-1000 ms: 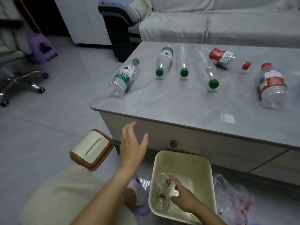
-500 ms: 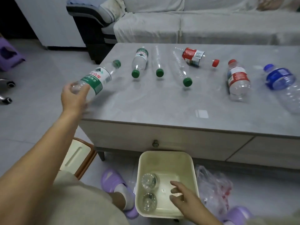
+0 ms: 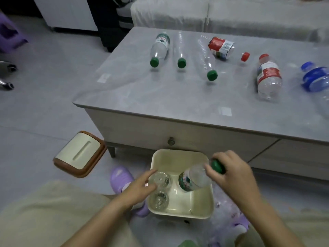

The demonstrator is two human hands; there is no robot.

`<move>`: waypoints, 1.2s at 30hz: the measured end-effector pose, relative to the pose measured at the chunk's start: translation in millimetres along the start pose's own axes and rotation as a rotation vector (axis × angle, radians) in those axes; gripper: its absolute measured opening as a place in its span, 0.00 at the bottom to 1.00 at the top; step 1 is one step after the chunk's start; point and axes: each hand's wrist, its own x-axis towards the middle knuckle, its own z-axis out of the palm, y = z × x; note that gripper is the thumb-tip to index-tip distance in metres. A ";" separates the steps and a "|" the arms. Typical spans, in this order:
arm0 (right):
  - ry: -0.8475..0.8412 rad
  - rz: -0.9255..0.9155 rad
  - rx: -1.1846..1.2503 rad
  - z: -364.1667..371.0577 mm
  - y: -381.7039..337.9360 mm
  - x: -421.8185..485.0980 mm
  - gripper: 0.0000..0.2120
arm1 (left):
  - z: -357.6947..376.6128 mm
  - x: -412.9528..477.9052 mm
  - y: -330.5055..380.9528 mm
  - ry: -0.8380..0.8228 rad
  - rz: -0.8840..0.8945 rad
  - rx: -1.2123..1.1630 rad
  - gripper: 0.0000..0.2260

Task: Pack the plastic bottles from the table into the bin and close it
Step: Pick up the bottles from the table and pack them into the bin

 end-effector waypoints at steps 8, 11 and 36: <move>-0.849 0.135 -0.138 135.8 2.8 -59.9 0.19 | 14.4 19.6 -18.8 -0.012 -0.144 0.312 0.26; -0.976 0.137 -0.072 132.8 3.1 -53.3 0.24 | 19.6 27.5 -18.9 -0.021 -0.119 0.429 0.26; 0.242 -0.024 0.235 -167.7 50.8 94.2 0.23 | 20.2 36.6 11.5 -0.041 -0.176 0.539 0.27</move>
